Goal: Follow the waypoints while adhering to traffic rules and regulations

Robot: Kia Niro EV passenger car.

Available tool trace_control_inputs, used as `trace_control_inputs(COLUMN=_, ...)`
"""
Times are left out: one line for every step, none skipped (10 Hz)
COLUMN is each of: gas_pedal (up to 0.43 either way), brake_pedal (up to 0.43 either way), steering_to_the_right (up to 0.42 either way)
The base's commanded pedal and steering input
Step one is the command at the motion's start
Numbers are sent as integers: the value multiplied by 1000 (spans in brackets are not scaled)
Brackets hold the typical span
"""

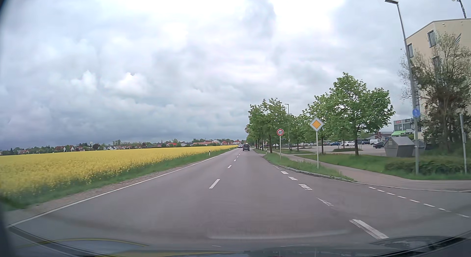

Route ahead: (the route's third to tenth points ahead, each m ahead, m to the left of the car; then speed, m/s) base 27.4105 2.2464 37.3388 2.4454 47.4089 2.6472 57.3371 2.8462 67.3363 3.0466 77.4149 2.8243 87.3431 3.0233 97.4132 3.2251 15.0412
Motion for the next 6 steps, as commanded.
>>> trace_control_inputs(gas_pedal=197, brake_pedal=12, steering_to_the_right=-7)
trace_control_inputs(gas_pedal=197, brake_pedal=12, steering_to_the_right=-7)
trace_control_inputs(gas_pedal=197, brake_pedal=12, steering_to_the_right=-7)
trace_control_inputs(gas_pedal=197, brake_pedal=12, steering_to_the_right=-8)
trace_control_inputs(gas_pedal=197, brake_pedal=12, steering_to_the_right=-8)
trace_control_inputs(gas_pedal=197, brake_pedal=12, steering_to_the_right=-7)
